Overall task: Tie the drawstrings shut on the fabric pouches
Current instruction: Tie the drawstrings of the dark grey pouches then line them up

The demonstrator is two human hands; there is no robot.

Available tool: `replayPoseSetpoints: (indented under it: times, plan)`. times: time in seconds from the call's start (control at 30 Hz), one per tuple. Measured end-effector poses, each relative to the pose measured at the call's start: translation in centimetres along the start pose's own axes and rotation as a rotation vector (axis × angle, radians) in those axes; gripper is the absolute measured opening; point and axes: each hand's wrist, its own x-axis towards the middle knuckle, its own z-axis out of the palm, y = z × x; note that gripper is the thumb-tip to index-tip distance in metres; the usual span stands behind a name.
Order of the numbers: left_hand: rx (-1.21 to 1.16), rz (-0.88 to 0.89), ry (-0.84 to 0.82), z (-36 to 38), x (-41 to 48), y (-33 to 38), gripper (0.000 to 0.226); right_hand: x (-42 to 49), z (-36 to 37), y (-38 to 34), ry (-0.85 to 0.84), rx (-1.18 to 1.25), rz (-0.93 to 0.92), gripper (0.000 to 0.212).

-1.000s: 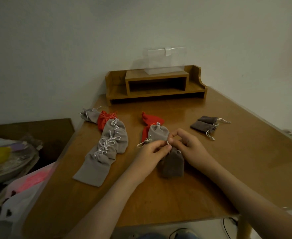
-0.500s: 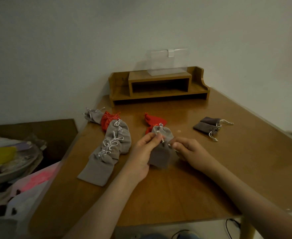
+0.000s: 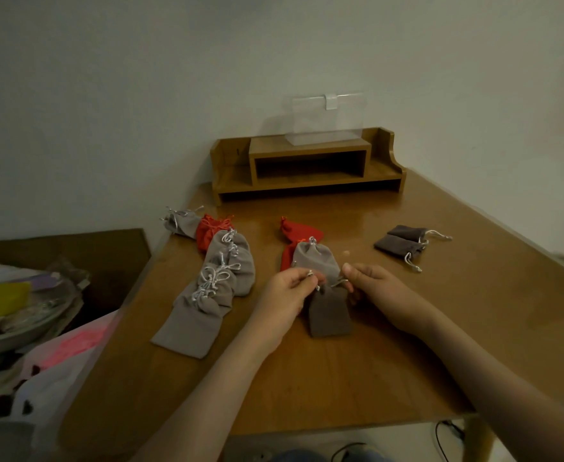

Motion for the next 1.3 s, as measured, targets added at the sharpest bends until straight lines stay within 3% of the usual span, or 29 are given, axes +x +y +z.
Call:
replayPoseSetpoints:
  times: [0.13,0.23,0.37,0.57,0.7,0.87,0.97,1.17,1.3]
  plan:
    - [0.131,0.084,-0.035,0.1,0.0,-0.5,0.009,0.1,0.1,-0.2,0.012,0.142,0.068,0.046]
    - [0.168,0.121,-0.042,0.1,0.2,-0.8,0.012,0.0,0.2,-0.4,0.032,0.140,0.074,0.041]
    - [0.075,0.099,-0.061,0.1,0.2,-0.6,0.011,-0.1,0.3,-0.4,0.024,0.100,-0.032,0.028]
    - [0.050,0.060,-0.048,0.1,0.3,-0.7,0.008,0.3,0.0,0.4,-0.077,0.288,-0.074,0.009]
    - [-0.021,0.049,-0.038,0.1,0.5,-0.8,0.009,0.3,-0.5,0.5,-0.172,0.397,-0.031,0.017]
    - [0.025,-0.017,0.045,0.3,0.7,-1.4,0.014,0.1,0.3,0.7,-0.096,-0.009,-0.079,0.024]
    - [-0.009,-0.012,0.053,0.4,0.7,-1.2,0.018,0.0,0.5,0.5,-0.020,-0.097,-0.103,0.023]
    - [-0.411,-0.090,0.029,0.3,0.7,0.0,0.020,0.2,0.9,0.4,0.064,-0.188,-0.085,0.014]
    - [-0.424,-0.163,0.001,-0.1,0.9,0.2,0.013,0.2,0.9,0.6,0.063,-0.393,-0.150,0.010]
